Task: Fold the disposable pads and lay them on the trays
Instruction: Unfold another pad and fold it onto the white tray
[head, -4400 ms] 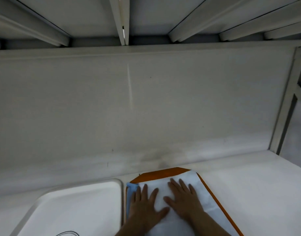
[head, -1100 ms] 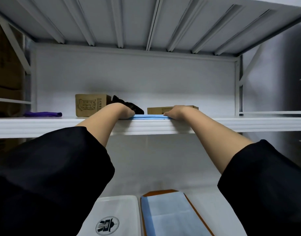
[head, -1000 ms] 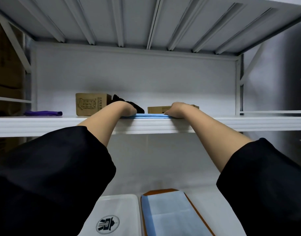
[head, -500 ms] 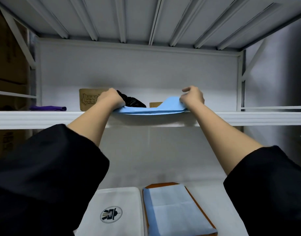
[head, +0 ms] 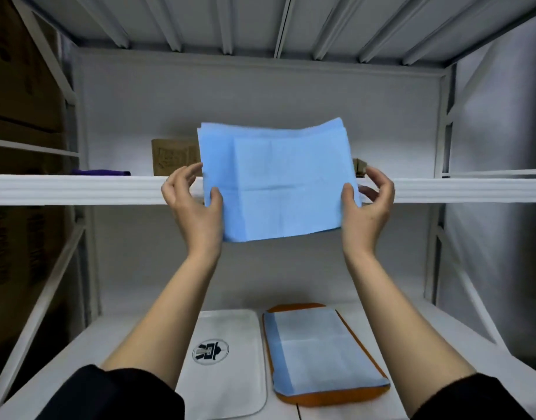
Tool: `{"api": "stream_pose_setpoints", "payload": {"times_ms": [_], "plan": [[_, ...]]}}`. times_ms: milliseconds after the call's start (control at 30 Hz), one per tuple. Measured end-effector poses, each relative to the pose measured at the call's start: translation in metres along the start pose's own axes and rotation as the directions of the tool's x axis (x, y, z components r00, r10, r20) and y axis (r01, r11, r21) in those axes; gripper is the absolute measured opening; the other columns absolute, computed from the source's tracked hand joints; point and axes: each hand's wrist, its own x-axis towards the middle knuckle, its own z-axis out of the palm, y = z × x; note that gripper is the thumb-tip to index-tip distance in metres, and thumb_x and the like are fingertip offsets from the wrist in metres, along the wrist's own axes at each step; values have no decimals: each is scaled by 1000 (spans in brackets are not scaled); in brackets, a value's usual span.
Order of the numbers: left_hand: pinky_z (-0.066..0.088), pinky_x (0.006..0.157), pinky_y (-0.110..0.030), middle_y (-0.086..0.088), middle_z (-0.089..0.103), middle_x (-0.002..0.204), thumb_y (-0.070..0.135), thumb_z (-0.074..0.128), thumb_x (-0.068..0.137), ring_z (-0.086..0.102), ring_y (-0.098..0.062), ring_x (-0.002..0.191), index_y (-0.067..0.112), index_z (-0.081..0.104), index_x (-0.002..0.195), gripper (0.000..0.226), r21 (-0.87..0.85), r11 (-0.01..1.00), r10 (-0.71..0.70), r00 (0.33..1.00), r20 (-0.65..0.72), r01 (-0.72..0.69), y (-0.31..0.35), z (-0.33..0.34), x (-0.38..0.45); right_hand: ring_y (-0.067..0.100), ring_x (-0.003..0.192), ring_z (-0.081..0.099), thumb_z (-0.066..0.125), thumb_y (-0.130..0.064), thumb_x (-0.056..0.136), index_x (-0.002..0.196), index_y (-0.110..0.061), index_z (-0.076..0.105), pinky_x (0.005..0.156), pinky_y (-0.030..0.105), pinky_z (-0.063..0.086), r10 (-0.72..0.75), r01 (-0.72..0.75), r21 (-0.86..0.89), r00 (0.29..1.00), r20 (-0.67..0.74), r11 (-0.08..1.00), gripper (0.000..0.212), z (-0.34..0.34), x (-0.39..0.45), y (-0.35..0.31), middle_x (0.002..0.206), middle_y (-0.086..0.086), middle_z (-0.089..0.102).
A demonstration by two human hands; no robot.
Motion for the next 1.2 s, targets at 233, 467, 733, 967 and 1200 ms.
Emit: {"api": "stream_pose_setpoints", "payload": {"times_ms": [233,467,733,967,1200], "plan": [[47,78,-12,2,44,129,0,61,86,59,5,91,18,40,133,54,-173,962,-221,974,-51,210,-37,-21,-53,9,86,61,56,-22,94,109,-19,56,75,26,48,336,-335,-28,939,67,942,16,-21,-39,54,102,-2,63],[47,70,-29,6,63,81,23,56,93,57,-10,73,18,60,86,10,10,855,-517,852,79,518,-107,-45,-88,13,80,58,50,-27,98,95,-6,58,70,30,46,444,-403,-187,820,361,896,23,-35,-81,105,88,3,62],[40,66,-33,-5,53,82,24,32,97,50,-23,74,12,45,84,22,343,558,-830,515,215,756,-210,-76,-98,2,71,62,54,-14,95,113,-17,46,53,13,48,646,-456,-465,621,444,759,19,-25,-120,188,97,-1,61],[50,67,-29,-6,64,87,16,47,95,62,-21,76,9,58,93,13,606,189,-968,42,248,772,-262,-88,-89,27,92,63,54,-13,92,108,-18,46,65,29,50,829,-564,-616,461,317,550,18,-18,-146,250,112,14,61],[50,67,-30,-13,61,105,0,43,89,59,-25,87,11,36,139,52,742,181,-980,59,188,646,-322,-99,-113,11,73,47,32,7,92,122,0,47,54,19,38,918,-546,-744,307,249,385,34,-13,-172,298,109,13,55]]}}
